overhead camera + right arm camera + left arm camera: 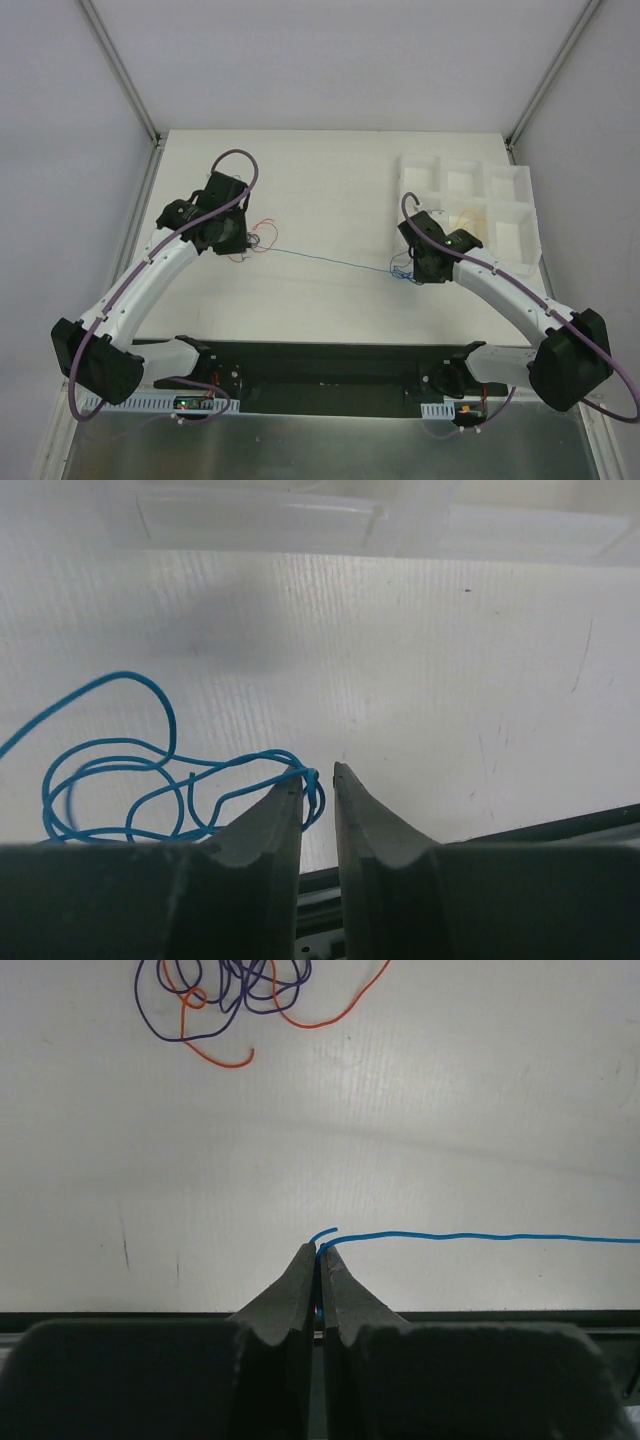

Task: Untangle the cables

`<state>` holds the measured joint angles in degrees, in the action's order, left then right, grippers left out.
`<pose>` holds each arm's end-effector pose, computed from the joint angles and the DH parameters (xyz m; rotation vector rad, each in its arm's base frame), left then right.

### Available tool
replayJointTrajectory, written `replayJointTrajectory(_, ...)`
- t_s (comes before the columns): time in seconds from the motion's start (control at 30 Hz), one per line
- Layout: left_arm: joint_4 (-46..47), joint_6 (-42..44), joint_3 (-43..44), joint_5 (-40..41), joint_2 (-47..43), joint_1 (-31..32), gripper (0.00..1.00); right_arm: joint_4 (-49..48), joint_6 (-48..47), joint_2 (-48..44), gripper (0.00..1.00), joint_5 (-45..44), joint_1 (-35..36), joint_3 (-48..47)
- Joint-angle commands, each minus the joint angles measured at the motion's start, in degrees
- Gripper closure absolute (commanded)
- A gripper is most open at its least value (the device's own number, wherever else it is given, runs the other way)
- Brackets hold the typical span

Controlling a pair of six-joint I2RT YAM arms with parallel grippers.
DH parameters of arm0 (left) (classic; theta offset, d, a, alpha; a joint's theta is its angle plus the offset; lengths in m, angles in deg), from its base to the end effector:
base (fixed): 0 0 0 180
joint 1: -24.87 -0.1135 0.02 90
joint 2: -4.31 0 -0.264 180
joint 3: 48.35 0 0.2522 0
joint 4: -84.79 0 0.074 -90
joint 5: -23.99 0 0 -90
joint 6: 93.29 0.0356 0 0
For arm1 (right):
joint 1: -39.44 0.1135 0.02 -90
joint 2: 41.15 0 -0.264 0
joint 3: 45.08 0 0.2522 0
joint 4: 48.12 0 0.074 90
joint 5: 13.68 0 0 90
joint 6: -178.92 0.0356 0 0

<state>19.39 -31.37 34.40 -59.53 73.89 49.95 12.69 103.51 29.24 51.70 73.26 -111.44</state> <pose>0.2195 -0.0983 0.3319 -0.1135 2.4894 -0.2552 0.1978 0.1147 0.2482 -0.3044 2.5424 -0.2750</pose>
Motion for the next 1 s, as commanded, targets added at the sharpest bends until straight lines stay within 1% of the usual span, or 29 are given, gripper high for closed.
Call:
replayJointTrajectory(0.0, -4.0, -1.6, -1.7, 7.8, -2.3, -0.2, 1.00, 0.1, -2.4, -1.4, 0.76, 3.0, -1.2, 1.7)
replayJointTrajectory(0.07, -4.7, -2.5, -1.6, 10.0, -3.9, -0.2, 1.00, 0.1, -1.9, -1.7, 0.65, 3.0, -1.6, 1.8)
replayJointTrajectory(0.13, -5.0, -3.1, -1.2, 12.8, -6.5, -0.3, 1.00, 0.3, -1.8, -1.7, 0.56, 3.0, -2.6, 1.8)
replayJointTrajectory(0.27, -6.0, -4.4, 0.3, 18.6, -10.9, -0.8, 1.00, 1.4, -1.1, -1.7, 0.47, 2.5, -6.7, 2.1)
replayJointTrajectory(0.4, -7.6, -5.6, 1.4, 24.0, -14.1, -1.3, 1.00, 4.0, -0.2, -1.5, 0.34, 1.2, -11.1, 1.8)
replayJointTrajectory(0.5, -9.6, -5.9, 1.8, 27.1, -15.4, -2.0, 1.00, 3.9, -0.8, -2.6, 0.29, 3.2, -12.6, 2.0)
replayJointTrajectory(0.57, -10.3, -6.1, 1.6, 27.6, -16.0, -2.7, 1.00, 3.4, -1.4, -3.5, 0.26, 4.3, -12.7, 2.0)
replayJointTrajectory(0.67, -10.3, -6.6, 0.1, 26.4, -16.6, -2.8, 1.00, -0.6, -3.9, -5.8, 0.24, 11.1, -12.7, 3.3)
replayJointTrajectory(0.73, -8.5, -6.4, -2.0, 23.2, -16.6, -2.8, 1.00, -3.8, -4.5, -8.2, 0.24, 16.1, -12.7, 5.0)
replayJointTrajectory(0.8, -4.1, -3.8, -4.6, 15.2, -15.6, -2.8, 1.00, -7.7, -4.7, -10.5, 0.24, 21.3, -12.8, 7.1)
replayJointTrajectory(0.83, -1.5, -2.6, -6.1, 9.0, -14.9, -2.8, 1.00, -9.3, -4.7, -11.2, 0.25, 24.1, -12.7, 7.9)
replayJointTrajectory(0.87, 0.7, -1.4, -7.4, -0.1, -13.9, -2.8, 1.00, -11.6, -4.7, -11.7, 0.25, 27.9, -12.6, 8.7)
replayJointTrajectory(0.93, 5.9, -0.2, -10.0, -13.4, -11.3, -2.8, 1.00, -15.0, -3.7, -11.2, 0.27, 33.4, -12.5, 9.9)
replayJointTrajectory(0.97, 7.8, -0.1, -10.7, -18.1, -9.3, -2.8, 1.00, -16.2, -3.2, -10.5, 0.28, 35.6, -12.3, 10.4)
